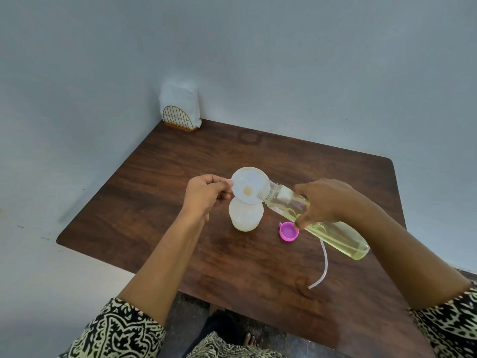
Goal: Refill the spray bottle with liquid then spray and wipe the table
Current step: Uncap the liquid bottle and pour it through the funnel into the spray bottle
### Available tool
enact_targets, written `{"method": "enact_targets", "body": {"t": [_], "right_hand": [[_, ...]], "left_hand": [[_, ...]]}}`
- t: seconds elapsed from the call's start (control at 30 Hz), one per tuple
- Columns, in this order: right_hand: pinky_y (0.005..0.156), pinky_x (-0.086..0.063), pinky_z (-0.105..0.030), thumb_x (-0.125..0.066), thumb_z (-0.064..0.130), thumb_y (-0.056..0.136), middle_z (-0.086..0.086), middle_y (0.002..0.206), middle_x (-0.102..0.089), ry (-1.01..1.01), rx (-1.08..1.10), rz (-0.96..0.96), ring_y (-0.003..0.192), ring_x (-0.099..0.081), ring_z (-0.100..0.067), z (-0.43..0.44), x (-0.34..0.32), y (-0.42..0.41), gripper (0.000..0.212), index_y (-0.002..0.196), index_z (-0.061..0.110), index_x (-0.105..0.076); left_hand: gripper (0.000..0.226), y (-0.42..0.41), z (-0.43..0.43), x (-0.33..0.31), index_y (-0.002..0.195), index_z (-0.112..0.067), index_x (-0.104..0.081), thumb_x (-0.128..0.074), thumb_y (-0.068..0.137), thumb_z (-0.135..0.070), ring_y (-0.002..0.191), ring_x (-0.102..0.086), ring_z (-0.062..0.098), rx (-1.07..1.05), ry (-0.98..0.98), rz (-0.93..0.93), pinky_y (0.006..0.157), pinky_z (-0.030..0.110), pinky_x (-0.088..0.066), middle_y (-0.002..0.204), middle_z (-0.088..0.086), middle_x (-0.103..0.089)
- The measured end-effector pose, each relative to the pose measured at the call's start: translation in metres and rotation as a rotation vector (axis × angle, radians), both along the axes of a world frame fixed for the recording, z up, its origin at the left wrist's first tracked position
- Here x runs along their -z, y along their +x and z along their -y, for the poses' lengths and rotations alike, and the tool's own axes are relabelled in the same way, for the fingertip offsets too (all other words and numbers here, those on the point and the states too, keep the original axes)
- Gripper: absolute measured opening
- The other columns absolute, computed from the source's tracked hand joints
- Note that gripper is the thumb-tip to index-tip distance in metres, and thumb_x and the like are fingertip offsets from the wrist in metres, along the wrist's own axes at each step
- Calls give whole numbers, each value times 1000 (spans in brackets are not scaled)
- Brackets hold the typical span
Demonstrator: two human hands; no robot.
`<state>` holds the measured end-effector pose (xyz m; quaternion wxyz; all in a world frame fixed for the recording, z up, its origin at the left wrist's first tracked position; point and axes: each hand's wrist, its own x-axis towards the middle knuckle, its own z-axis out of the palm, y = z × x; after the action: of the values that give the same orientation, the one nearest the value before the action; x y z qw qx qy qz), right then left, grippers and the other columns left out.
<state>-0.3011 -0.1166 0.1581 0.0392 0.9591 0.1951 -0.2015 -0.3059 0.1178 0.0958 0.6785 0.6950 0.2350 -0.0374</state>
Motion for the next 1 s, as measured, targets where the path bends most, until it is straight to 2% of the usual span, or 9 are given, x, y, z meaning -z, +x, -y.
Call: {"method": "enact_targets", "body": {"t": [0.2, 0.33, 0.4, 0.6, 1.0], "right_hand": [[53, -30, -24, -71, 57, 68, 12, 72, -48, 3, 0, -18, 64, -41, -3, -1, 0, 1, 45, 90, 30, -42], [52, -30, -25, -72, 57, 66, 12, 70, -47, 2, -9, 3, 63, -41, -4, 0, -1, 1, 46, 70, 31, -34], [52, -29, -25, -72, 56, 67, 12, 69, -46, 1, -7, 0, 62, -41, -4, -1, -1, 0, 47, 67, 32, -32], [52, -28, -25, -72, 57, 67, 12, 71, -48, 7, 5, -10, 64, -41, -4, -1, -1, 1, 45, 87, 30, -42], [52, -28, -23, -72, 57, 68, 13, 71, -47, 6, -2, -11, 63, -41, -3, -1, -1, 1, 45, 88, 30, -42]], "left_hand": [[5, 1, 0, 0, 79, -7, -71, -71, 84, -6, 55, -60, 9, 0, 10, -9, 58, 23, -53, 68, 6, -69], [6, 0, 0, -1, 78, -5, -71, -70, 84, -4, 50, -59, 8, 0, -13, 3, 54, 20, -53, 63, 4, -67], [6, 0, 0, -1, 78, -5, -71, -70, 84, -4, 51, -59, 8, -1, -8, 0, 54, 20, -53, 63, 4, -68], [8, 1, 0, 0, 76, -8, -71, -71, 84, -6, 54, -59, 9, -2, 2, -11, 58, 23, -52, 66, 5, -68], [3, 0, 0, 1, 81, -5, -71, -71, 84, -5, 55, -59, 10, 1, 3, -2, 60, 24, -55, 67, 7, -68]]}}
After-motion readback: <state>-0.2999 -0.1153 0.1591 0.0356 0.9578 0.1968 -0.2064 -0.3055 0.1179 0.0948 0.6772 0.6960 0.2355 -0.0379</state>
